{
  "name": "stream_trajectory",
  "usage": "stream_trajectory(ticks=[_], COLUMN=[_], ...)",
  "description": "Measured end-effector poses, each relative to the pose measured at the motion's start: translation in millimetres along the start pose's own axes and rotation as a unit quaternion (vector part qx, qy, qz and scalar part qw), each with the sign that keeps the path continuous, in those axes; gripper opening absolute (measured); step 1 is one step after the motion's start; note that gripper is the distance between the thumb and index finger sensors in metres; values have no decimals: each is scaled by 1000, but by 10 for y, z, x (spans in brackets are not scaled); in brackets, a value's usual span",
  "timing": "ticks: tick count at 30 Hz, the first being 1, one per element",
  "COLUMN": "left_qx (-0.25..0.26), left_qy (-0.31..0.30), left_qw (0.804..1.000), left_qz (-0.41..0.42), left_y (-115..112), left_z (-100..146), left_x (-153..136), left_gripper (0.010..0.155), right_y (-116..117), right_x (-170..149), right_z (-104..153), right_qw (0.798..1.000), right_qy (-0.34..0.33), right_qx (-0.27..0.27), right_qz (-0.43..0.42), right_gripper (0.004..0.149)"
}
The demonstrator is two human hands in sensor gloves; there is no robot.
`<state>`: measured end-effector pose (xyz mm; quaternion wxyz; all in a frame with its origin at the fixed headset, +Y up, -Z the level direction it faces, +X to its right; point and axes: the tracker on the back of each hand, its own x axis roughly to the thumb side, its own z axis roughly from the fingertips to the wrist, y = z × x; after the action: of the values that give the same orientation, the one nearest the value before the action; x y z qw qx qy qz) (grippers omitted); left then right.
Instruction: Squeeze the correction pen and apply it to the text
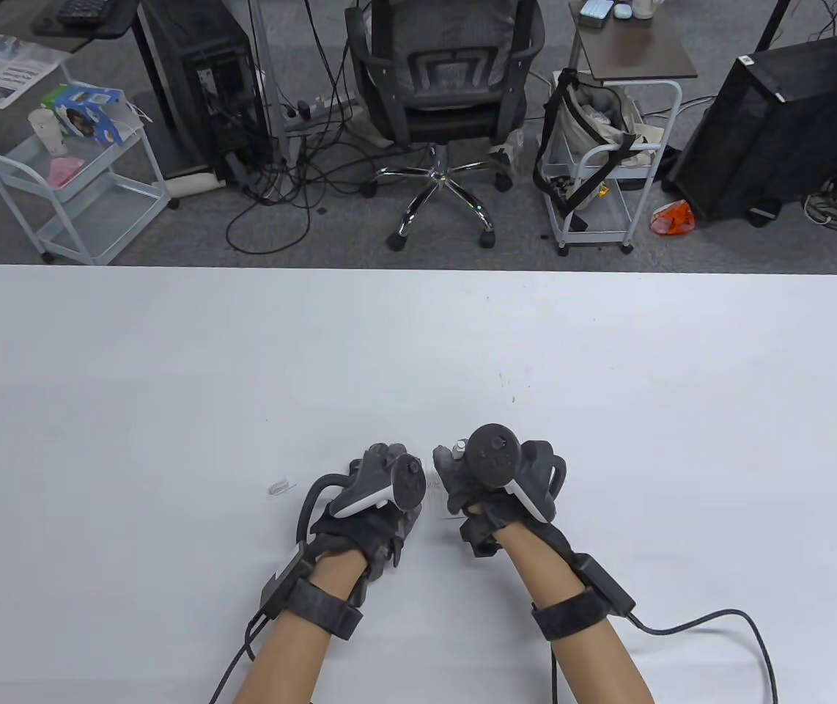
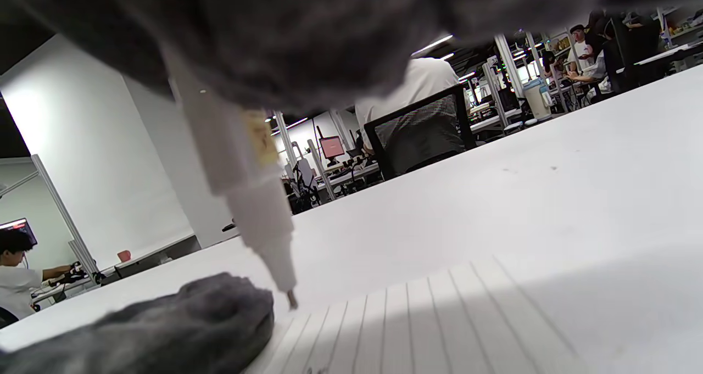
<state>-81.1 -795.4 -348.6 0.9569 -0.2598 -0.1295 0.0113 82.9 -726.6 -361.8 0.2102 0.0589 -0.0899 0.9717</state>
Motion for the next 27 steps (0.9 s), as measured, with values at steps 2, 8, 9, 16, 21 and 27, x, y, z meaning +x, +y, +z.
stream_trajectory(ticks=[2, 8, 9, 16, 21, 27], left_qx=[0, 2, 3, 2, 0, -2], left_qy=[0, -2, -1, -2, -3, -3], left_qw=[1000, 1000, 1000, 1000, 1000, 1000], left_qz=[-1, -1, -5, -3, -1, -1], left_y=[3, 7, 8, 8, 5, 6], left_z=[3, 4, 3, 8, 8, 14], left_x=[1, -1, 4, 1, 1, -1], left_gripper=[66, 66, 66, 66, 66, 66], right_y=[68, 161, 173, 262, 260, 259], right_x=[33, 85, 73, 67, 74, 82], right_z=[-18, -54, -57, -59, -67, -61], right_qw=[1000, 1000, 1000, 1000, 1000, 1000], right_qy=[-2, -8, -5, -15, -19, -20], right_qx=[3, 7, 8, 16, 14, 18], right_qz=[2, 15, 13, -7, -2, -8], right_gripper=[40, 40, 40, 40, 40, 40])
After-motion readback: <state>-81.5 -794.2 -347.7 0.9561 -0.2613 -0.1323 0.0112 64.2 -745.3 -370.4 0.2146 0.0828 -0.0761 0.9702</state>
